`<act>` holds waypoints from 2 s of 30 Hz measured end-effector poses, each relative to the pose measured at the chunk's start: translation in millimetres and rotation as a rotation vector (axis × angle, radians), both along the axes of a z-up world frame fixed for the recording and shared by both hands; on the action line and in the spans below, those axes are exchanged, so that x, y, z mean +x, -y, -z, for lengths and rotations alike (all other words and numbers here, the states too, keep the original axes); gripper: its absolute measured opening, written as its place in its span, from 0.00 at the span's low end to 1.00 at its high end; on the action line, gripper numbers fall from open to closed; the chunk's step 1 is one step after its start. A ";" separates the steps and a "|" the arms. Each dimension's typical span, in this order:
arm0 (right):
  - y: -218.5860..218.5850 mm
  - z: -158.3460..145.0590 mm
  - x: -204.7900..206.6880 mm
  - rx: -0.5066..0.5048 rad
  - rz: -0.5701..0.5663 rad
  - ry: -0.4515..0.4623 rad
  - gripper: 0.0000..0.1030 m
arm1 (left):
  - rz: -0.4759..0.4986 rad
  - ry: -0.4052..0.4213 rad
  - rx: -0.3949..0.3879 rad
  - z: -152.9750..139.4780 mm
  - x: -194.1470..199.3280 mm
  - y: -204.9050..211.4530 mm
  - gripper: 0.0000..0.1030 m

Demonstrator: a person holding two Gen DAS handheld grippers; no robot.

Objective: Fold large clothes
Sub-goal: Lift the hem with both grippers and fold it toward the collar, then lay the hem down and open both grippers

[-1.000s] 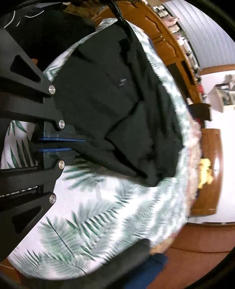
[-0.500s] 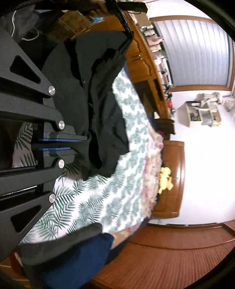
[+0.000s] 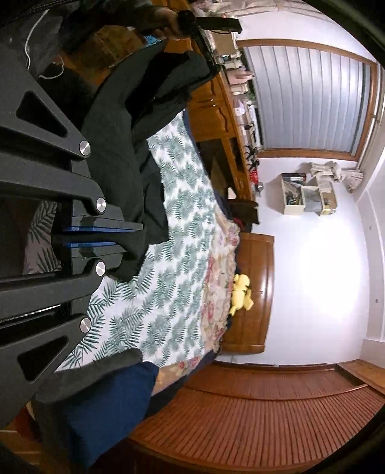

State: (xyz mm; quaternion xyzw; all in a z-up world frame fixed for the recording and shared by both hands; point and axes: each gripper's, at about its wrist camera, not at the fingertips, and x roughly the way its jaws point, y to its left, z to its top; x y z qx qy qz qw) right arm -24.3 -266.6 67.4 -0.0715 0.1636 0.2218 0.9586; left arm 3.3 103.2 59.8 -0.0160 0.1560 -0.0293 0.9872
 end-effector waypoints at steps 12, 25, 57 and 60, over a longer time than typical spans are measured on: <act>-24.0 32.3 133.8 0.010 0.054 -0.089 0.04 | -0.014 -0.121 0.057 24.3 107.1 0.2 0.04; -60.5 29.5 302.2 0.047 0.152 -0.142 0.04 | -0.057 -0.159 0.091 33.5 229.1 3.1 0.05; -122.3 127.0 469.1 -0.068 0.271 -0.576 0.63 | 0.252 -0.306 0.009 148.9 248.0 78.6 0.44; -119.2 132.8 482.2 -0.043 0.253 -0.608 0.47 | 0.264 -0.309 0.026 152.0 244.1 81.2 0.44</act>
